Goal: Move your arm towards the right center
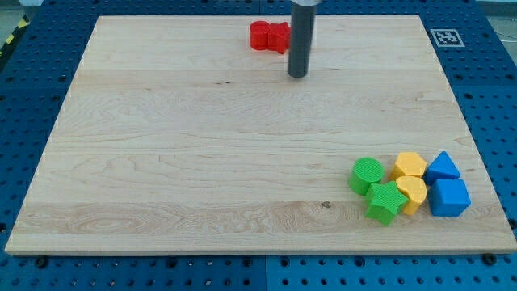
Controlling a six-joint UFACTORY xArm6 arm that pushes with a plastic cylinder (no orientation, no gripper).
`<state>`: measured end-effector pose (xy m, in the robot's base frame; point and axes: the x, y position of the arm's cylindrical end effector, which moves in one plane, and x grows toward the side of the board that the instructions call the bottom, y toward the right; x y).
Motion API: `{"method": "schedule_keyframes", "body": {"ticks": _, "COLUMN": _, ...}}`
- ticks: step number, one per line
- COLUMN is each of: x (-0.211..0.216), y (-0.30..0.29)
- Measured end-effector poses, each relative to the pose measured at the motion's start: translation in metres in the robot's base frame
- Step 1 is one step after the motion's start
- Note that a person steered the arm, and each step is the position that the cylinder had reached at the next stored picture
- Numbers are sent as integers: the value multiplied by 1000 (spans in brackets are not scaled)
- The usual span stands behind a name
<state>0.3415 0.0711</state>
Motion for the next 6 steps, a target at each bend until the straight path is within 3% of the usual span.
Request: {"method": "schedule_keyframes", "body": {"ticks": 6, "x": 73, "y": 158}}
